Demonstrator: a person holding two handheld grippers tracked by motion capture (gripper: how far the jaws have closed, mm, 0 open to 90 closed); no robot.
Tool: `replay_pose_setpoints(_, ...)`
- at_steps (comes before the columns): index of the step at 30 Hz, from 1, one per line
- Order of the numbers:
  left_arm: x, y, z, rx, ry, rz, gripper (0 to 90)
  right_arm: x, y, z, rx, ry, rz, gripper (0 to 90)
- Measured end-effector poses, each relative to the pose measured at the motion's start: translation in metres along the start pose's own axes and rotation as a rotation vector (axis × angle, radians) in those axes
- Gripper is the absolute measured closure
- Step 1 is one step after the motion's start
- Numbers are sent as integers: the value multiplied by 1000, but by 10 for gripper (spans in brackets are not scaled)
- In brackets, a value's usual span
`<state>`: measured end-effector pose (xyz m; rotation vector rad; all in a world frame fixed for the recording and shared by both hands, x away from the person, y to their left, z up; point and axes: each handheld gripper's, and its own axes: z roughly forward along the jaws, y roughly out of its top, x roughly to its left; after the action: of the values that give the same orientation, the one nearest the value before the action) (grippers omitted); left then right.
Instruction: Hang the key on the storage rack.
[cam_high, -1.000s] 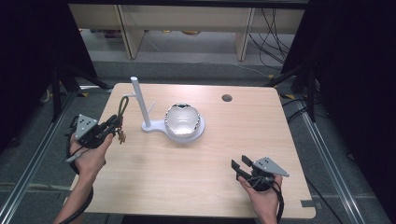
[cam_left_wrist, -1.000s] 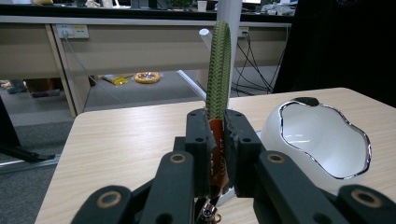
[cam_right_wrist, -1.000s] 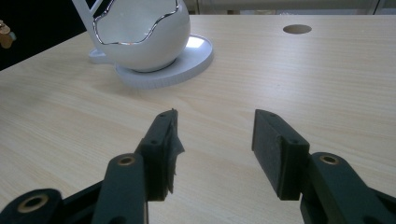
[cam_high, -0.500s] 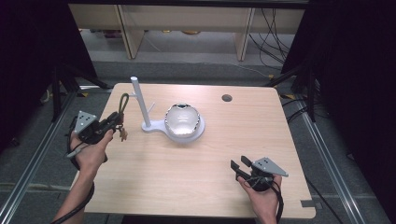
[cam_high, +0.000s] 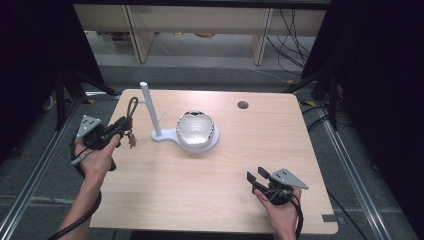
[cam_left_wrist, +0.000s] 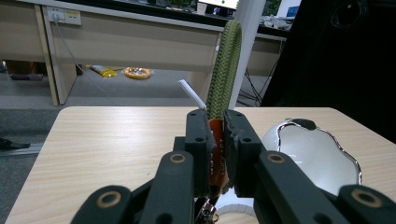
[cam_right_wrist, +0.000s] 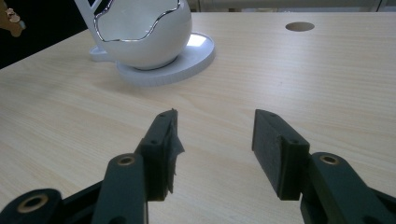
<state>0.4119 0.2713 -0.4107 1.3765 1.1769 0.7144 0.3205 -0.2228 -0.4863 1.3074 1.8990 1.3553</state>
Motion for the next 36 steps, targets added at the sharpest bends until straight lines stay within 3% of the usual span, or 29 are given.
replay_pose_setpoints(4, 0, 0, 0, -5, -2, -5, 806, 0, 0, 0, 3, 5, -2, 515)
replay_pose_setpoints(5, -1, 0, -1, -7, -2, -5, 805, 2, -1, 0, 12, 9, 34, 515)
replay_pose_setpoints(6, -1, 0, -3, -13, -5, -8, 806, 1, -1, 0, 7, 7, 14, 515)
replay_pose_setpoints(9, -2, 1, -9, -27, 5, 7, 806, -1, -1, 2, 2, 20, 14, 515)
replay_pose_setpoints(21, 2, 3, -11, -17, 116, 74, 806, 1, -1, 2, 6, 16, 5, 514)
replay_pose_setpoints(25, -3, 0, -7, 3, 124, 104, 805, 0, -1, 2, 7, 12, -10, 514)
replay_pose_setpoints(28, -8, -2, -4, 2, 127, 126, 805, 0, -1, 2, 2, 20, 19, 514)
replay_pose_setpoints(36, -20, -1, -3, -3, 140, 184, 804, 0, -1, 2, 1, 29, 17, 514)
